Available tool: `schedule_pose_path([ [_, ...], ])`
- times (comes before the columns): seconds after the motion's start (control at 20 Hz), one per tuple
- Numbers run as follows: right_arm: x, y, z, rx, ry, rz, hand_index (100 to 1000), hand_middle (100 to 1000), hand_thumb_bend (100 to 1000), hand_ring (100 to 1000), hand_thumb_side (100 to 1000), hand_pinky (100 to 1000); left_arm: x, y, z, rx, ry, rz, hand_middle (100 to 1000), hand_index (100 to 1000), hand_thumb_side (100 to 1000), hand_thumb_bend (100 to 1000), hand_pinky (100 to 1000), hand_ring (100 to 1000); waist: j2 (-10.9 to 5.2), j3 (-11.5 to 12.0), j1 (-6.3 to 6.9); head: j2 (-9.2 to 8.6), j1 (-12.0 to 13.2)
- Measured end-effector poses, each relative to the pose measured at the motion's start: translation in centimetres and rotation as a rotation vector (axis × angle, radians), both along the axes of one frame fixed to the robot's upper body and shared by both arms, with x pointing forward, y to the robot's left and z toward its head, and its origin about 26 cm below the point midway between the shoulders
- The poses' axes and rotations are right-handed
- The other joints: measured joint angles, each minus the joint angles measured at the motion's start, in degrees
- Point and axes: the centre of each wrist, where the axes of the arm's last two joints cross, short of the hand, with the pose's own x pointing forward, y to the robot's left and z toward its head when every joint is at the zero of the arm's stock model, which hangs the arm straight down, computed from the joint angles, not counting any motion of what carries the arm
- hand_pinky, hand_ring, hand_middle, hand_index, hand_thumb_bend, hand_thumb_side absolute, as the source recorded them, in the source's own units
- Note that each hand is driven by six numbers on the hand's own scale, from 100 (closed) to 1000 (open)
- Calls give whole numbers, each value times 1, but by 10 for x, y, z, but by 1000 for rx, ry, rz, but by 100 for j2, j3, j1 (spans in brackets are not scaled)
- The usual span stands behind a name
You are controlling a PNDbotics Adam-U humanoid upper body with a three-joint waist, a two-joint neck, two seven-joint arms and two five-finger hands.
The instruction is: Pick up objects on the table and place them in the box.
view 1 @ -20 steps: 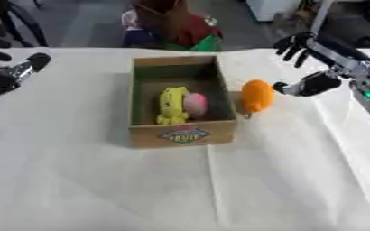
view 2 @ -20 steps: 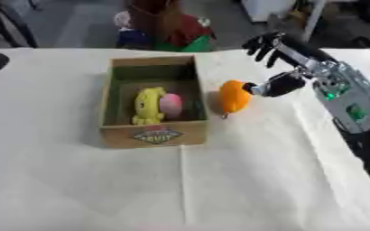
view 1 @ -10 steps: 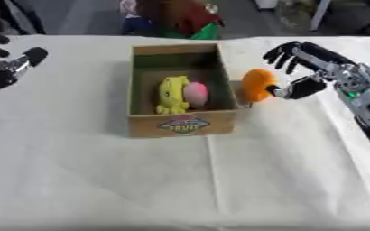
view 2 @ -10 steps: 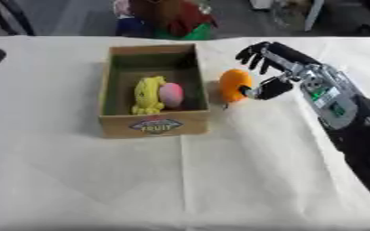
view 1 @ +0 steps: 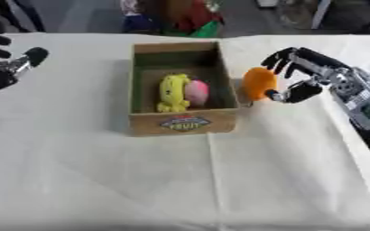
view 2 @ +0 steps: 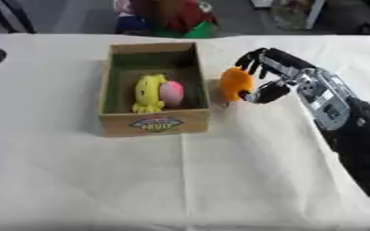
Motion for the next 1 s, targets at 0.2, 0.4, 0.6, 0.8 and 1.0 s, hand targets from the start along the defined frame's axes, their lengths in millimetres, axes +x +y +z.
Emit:
schedule_pose_path([
  [0.2, 1, 3, -5, -47, 1, -20, 730, 611, 304, 675, 100, 582, 0, 0, -2, -3, 7, -3, 576, 625, 163, 809, 570, 613, -7, 0, 8, 0, -1],
  [0.4, 3, 6, -4, -90, -42, -59, 601, 493, 260, 609, 100, 543, 0, 0, -2, -3, 10, -4, 575, 625, 167, 810, 569, 613, -15, 0, 10, 0, -1],
  [0.6, 3, 6, -5, -110, -115, -125, 473, 374, 274, 549, 100, 490, 0, 0, -3, -3, 17, -4, 576, 625, 171, 811, 569, 612, -15, -1, 10, 0, 1],
  [0.8, 4, 4, -7, -113, -209, -208, 374, 283, 296, 506, 100, 441, 0, -1, -4, -10, 21, -8, 576, 625, 174, 811, 568, 612, -15, -4, 11, 0, 9],
  [1.0, 5, 4, -11, -100, -261, -261, 579, 438, 294, 561, 100, 497, 0, -1, -5, -11, 21, -8, 576, 625, 176, 811, 568, 611, -15, -4, 19, 0, 17],
])
